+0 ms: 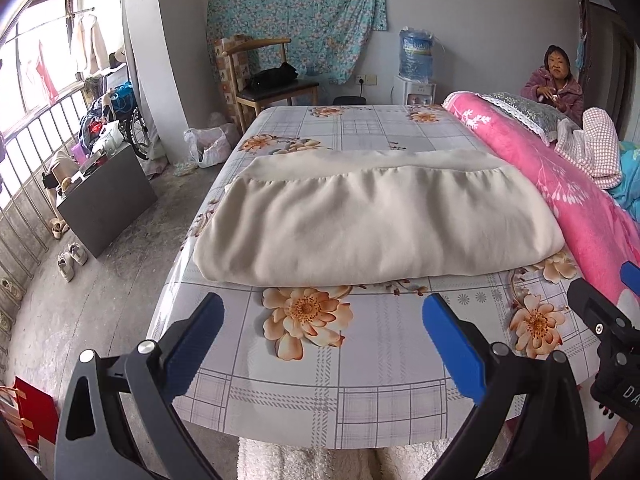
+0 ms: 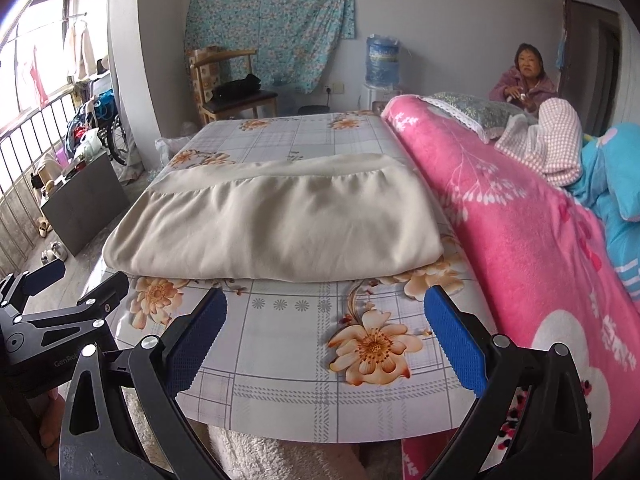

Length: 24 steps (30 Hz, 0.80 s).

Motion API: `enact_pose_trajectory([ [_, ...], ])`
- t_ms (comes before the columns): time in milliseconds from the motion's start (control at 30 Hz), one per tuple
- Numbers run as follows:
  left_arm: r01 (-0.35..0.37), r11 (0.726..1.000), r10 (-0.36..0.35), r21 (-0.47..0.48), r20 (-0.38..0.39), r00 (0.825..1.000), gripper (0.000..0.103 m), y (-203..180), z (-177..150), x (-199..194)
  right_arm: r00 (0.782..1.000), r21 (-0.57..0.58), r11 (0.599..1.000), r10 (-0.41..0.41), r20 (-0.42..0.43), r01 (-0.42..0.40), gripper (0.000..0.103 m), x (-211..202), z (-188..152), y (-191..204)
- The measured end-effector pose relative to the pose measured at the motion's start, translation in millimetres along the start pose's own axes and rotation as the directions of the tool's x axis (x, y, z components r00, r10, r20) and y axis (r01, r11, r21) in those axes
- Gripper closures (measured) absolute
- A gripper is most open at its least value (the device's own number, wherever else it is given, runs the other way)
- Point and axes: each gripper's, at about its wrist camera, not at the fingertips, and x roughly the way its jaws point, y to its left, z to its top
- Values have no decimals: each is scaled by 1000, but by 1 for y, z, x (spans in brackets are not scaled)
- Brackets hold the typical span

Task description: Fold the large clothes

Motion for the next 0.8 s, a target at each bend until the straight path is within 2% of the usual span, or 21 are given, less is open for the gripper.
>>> enact_pose_trajectory([
  [167,9,1000,-10,-5,-50,999,5,-2,0,11,998,-4,1000,16,-58,-17,8,13,-2,4],
  [333,24,999,-27,-35,-81,996,5,1,1,16,997,-21,1000,13,-80,-15,8,18,-4,8],
  [800,36,998,-41,-53,-95,995,5,5,-1,16,995,-74,997,4,-97,-11,8,15,-6,24],
])
